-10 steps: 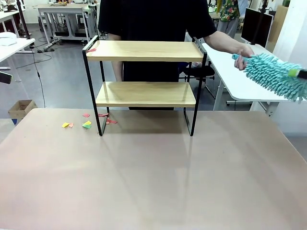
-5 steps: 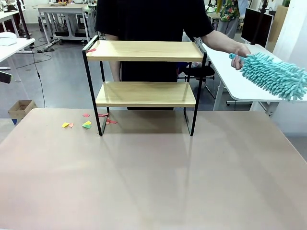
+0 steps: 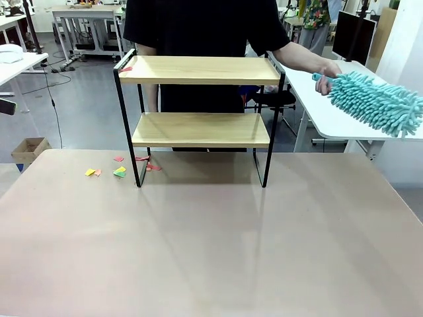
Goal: Clean the shelf.
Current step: Hand the Duster back to the human.
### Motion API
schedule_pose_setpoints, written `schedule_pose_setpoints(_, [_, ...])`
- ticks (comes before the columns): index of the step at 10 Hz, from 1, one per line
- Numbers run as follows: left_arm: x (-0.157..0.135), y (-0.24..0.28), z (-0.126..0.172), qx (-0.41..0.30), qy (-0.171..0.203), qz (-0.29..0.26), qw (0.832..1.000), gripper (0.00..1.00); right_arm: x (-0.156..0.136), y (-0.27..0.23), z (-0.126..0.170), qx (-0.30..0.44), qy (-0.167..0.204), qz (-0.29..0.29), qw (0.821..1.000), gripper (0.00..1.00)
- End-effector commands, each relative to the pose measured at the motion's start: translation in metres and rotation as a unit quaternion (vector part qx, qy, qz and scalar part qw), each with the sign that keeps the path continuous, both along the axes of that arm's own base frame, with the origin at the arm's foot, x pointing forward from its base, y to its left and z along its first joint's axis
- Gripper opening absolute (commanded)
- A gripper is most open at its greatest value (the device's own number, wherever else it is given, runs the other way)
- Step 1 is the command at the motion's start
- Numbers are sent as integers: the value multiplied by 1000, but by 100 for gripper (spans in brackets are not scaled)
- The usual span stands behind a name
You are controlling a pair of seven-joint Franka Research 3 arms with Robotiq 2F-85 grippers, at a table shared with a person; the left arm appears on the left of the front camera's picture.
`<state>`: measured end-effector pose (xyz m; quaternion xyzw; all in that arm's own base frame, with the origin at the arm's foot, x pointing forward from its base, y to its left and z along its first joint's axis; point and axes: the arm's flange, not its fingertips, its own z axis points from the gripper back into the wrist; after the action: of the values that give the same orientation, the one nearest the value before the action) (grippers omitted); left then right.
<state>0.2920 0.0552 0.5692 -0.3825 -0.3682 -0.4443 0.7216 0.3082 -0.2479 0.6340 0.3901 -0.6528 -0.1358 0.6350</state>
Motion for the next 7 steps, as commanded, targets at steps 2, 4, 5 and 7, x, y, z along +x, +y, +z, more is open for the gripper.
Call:
schedule_pose_setpoints(2, [2, -1, 1, -11, -11, -5, 1000, 100, -7, 1, 7, 2, -9, -12, 1000, 100])
schedule_pose_setpoints(4, [2, -1, 1, -11, -11, -5, 1000, 100, -7, 1, 7, 2, -9, -12, 1000, 100])
schedule_pose_setpoints(5, [2, -1, 1, -11, -11, -5, 1000, 100, -7, 1, 7, 2, -9, -12, 1000, 100])
schedule_pose_setpoints(7, [2, -1, 1, -11, -11, -5, 1000, 100, -7, 1, 7, 2, -9, -12, 1000, 100])
